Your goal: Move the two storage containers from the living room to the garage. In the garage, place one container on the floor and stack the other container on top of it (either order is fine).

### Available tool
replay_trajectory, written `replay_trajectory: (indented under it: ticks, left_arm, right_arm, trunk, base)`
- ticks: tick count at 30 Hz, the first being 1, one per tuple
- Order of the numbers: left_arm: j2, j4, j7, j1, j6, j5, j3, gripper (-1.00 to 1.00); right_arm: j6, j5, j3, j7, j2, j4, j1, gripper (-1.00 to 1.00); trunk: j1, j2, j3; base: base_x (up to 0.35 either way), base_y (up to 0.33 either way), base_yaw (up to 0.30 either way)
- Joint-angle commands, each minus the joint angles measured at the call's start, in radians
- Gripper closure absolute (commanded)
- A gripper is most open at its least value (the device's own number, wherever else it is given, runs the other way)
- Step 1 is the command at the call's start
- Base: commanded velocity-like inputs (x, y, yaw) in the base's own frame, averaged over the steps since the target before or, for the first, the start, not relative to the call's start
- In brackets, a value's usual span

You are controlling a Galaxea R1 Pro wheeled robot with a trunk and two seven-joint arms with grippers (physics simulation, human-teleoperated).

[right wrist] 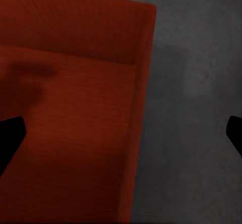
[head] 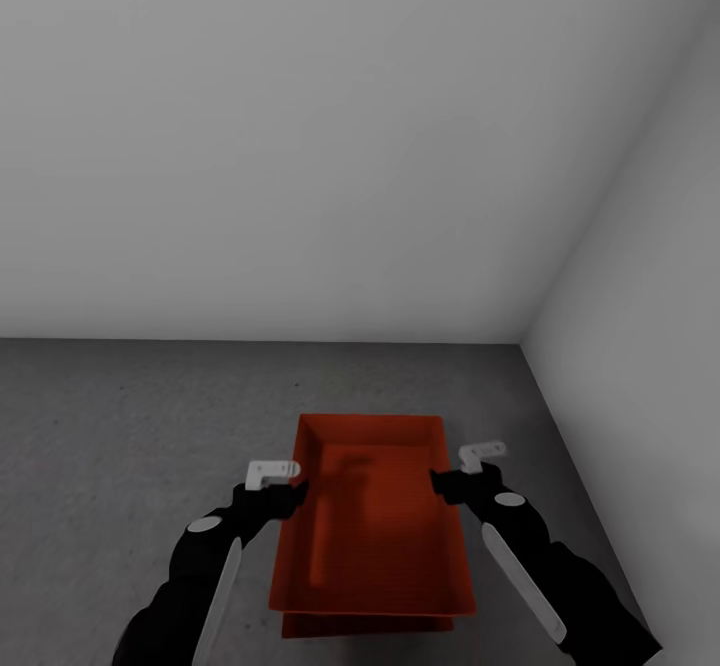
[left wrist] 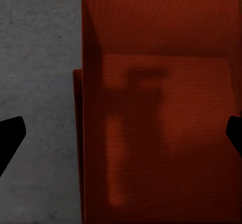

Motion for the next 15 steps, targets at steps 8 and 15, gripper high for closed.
replay_trajectory:
  ticks: [8, 15]
  left_arm:
    - [0.022, -0.01, -0.156, 0.011, 0.013, -0.006, 0.001, -1.0]
    - [0.091, -0.01, -0.305, 0.031, 0.02, -0.006, 0.001, -1.0]
  right_arm:
    - [0.009, -0.042, 0.004, -0.007, -0.002, -0.02, 0.008, -1.0]
    - [0.005, -0.047, 0.009, 0.003, -0.019, -0.026, 0.072, -1.0]
  trunk:
    - [0.0, 0.0, -0.001]
    - [0.0, 0.0, -0.001]
  base:
    - [0.0, 0.0, 0.0]
    - [0.0, 0.0, 0.0]
